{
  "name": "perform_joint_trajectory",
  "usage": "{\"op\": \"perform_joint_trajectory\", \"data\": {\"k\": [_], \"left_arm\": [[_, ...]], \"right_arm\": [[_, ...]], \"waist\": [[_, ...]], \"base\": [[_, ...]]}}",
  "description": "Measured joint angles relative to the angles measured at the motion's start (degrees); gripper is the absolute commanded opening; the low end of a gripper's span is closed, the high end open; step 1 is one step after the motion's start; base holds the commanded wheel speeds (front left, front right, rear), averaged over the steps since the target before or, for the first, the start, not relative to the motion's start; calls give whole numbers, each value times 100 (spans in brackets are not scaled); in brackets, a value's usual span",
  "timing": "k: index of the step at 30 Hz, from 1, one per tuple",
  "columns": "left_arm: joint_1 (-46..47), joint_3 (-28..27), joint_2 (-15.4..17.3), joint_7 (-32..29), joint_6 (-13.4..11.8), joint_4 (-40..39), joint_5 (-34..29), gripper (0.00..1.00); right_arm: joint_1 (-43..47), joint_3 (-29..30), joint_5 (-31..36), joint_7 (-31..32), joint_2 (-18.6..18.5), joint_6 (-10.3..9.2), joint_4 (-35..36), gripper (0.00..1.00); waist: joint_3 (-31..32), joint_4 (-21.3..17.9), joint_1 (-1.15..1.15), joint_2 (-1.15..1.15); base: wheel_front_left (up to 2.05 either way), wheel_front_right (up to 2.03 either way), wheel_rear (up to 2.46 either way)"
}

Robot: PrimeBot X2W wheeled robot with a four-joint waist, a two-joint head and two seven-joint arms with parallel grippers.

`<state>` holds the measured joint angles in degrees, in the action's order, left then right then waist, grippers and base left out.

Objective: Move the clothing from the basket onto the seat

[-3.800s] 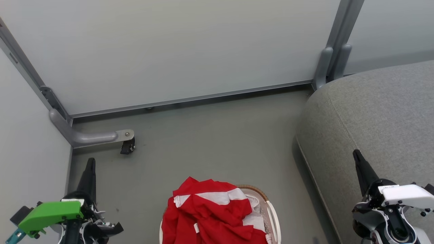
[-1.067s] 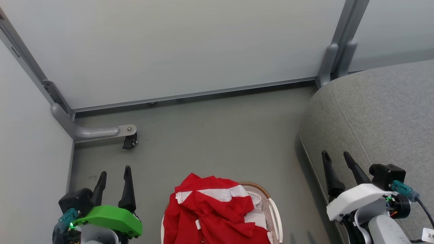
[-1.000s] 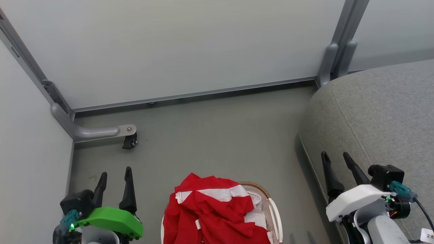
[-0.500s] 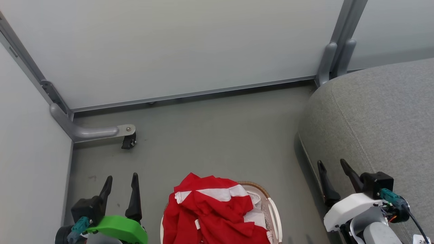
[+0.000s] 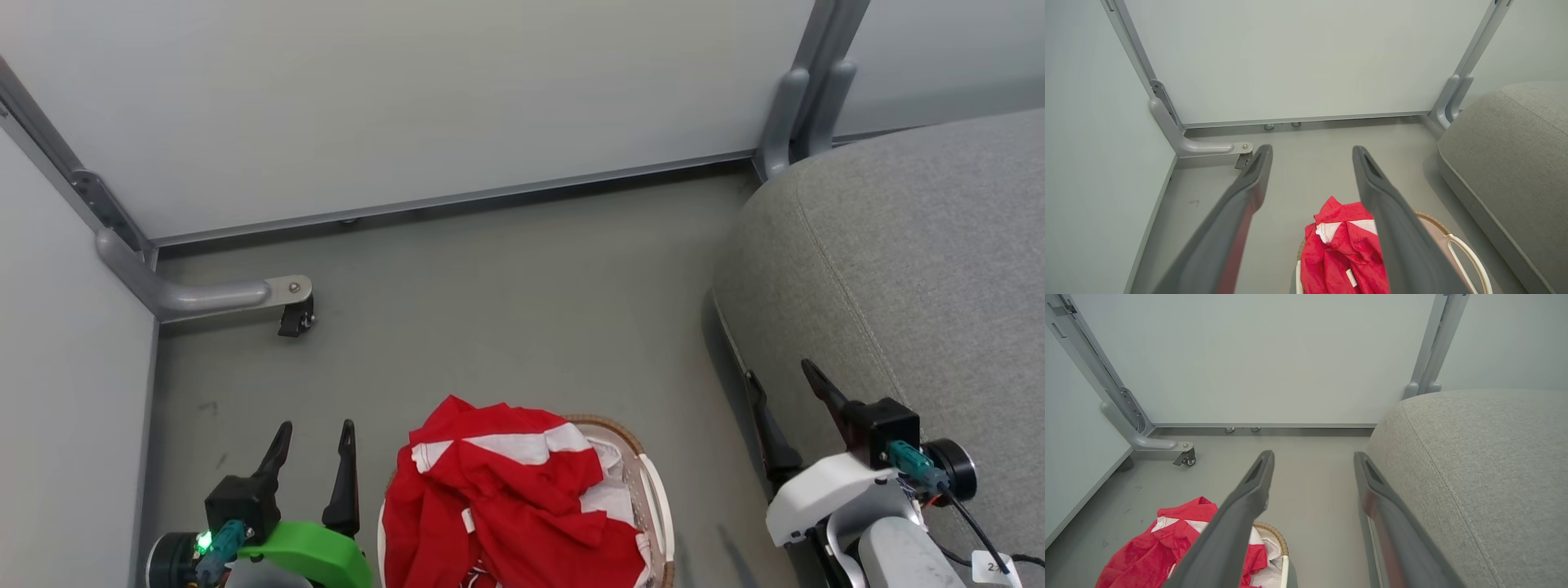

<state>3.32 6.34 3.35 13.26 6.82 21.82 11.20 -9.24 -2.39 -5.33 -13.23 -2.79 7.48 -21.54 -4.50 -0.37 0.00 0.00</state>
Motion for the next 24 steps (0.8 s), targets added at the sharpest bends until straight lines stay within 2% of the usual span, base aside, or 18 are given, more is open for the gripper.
{"op": "perform_joint_trajectory", "data": {"k": [8, 11, 16, 24], "left_arm": [[554, 240, -9, 93, 46, 212, -212, 100], [874, 497, 71, 103, 48, 349, -213, 100], [1622, 1229, 487, 171, 51, 648, -175, 100], [2530, 2082, 1014, 179, 55, 1162, 146, 100]], "right_arm": [[-441, -140, 289, -88, -2, 2, 327, 100], [-658, -253, 341, -113, 0, 3, 446, 100], [-1082, -500, 250, -178, -3, 3, 664, 100], [-1387, -722, -215, -186, -5, 3, 967, 100]], "waist": [[-579, -153, 0, 0], [-873, -237, 0, 0], [-1568, -445, 0, 0], [-2455, -790, 1, 0]], "base": [[0, 0, 0], [0, 0, 0], [0, 0, 0], [0, 0, 0]]}}
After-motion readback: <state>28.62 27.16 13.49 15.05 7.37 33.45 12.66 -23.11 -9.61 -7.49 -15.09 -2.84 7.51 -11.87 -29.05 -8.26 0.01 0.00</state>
